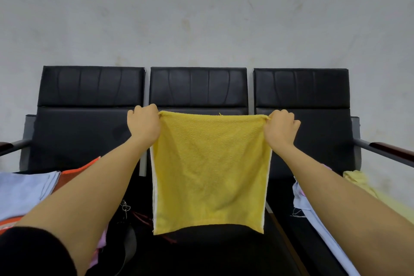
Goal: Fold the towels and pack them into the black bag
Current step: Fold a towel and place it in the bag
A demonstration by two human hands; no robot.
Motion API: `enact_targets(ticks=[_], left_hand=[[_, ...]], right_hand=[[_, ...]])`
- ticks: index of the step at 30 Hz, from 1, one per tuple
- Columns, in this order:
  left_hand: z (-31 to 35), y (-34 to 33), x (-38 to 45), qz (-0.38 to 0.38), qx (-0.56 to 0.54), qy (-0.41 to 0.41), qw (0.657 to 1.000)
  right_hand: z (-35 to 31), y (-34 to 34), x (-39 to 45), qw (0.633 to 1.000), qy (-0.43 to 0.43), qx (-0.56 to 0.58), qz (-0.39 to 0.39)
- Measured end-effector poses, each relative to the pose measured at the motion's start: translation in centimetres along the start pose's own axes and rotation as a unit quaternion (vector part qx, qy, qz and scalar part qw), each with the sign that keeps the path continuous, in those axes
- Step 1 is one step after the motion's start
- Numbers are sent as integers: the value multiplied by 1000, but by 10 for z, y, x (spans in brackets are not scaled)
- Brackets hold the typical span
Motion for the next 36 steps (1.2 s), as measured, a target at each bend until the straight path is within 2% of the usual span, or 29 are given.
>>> enact_targets(ticks=[4,8,11,16,19,22,24,29,31,36], left_hand=[[-1,-16,-7,-19,-16,11,1000],[-5,-44,-14,-69,-41,38,996],[-10,-64,-17,-89,-96,65,989],[-11,-115,-9,-170,-195,92,962],[-5,-143,-3,-198,-346,113,910],[3,-165,2,-213,-524,162,809],[10,-167,15,-192,-583,154,774],[10,-135,32,-26,-604,59,795],[3,-133,18,20,-607,56,793],[-10,-167,-51,17,-581,120,805]], right_hand=[[8,-14,-4,999,-8,28,-21],[22,-40,-8,992,-39,85,-90],[29,-58,-8,986,-39,105,-122],[44,-94,1,963,-67,224,-131],[48,-118,11,941,-93,295,-138],[45,-139,24,905,-115,384,-144],[44,-145,35,888,-122,422,-133],[31,-121,43,884,-33,463,-60],[29,-123,35,876,-14,480,-52],[57,-161,-14,865,-77,486,-96]])
Point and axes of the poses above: each hand's wrist, its own x-axis towards the middle knuckle, its own y-axis out of the back of the hand, z = x × y, the point moved 10 cm from there along x, towards the middle knuckle, and after that the axes turned 15 degrees about -z, right-handed, at the moved point
